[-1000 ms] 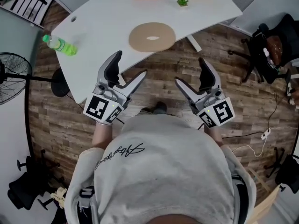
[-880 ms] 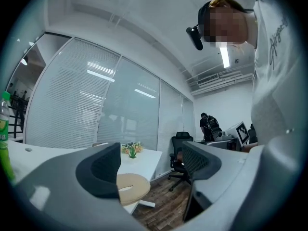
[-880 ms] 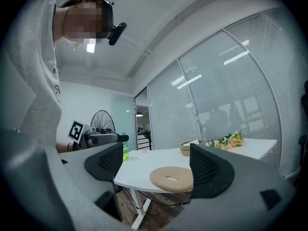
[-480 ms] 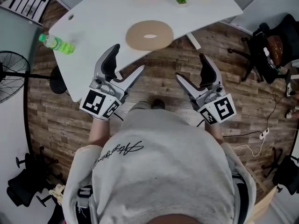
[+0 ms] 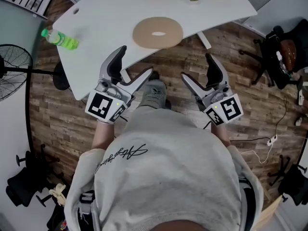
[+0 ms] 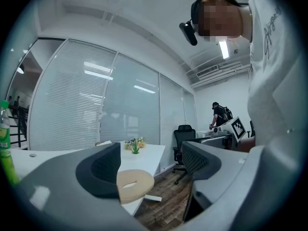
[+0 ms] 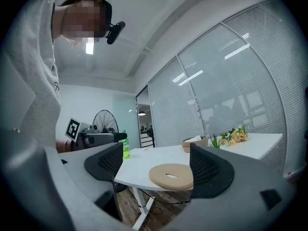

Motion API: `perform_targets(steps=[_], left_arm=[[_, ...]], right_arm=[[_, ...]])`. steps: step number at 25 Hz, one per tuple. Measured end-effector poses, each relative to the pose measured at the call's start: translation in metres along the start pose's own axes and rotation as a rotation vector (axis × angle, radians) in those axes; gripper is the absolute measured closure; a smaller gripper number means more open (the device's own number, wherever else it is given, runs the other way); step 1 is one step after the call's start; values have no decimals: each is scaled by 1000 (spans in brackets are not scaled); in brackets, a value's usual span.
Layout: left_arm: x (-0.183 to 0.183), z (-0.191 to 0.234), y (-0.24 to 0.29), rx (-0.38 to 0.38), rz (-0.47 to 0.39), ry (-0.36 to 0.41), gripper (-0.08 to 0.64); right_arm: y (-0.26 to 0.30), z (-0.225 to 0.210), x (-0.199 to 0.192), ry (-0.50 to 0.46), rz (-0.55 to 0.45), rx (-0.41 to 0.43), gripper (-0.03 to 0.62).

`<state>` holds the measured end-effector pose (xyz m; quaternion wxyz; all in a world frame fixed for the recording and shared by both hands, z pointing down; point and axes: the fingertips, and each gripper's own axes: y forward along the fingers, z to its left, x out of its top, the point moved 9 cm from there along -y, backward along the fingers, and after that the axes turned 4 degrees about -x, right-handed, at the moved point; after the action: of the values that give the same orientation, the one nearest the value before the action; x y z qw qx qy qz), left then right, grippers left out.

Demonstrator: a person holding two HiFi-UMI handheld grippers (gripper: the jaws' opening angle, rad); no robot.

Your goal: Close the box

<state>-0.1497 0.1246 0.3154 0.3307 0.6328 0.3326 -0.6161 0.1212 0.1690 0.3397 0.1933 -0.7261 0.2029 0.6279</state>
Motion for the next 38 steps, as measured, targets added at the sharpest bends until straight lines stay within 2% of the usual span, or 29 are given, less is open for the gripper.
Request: perform_targets(steps=[7,20,29,38], left_arm=[[0,20,16,-37,-19,11,175],[3,86,55,-86,-40,11,175],[3,132,75,-85,-30,30,175],[8,180,110,-98,-39,15,175]], right_arm=[[13,-6,4,-19,1,-27,173],[73,-35,18,-60,-6,-70,173],[124,-57,19,-67,16,-45,173],[186,-84,31,-87,2,-9,173]])
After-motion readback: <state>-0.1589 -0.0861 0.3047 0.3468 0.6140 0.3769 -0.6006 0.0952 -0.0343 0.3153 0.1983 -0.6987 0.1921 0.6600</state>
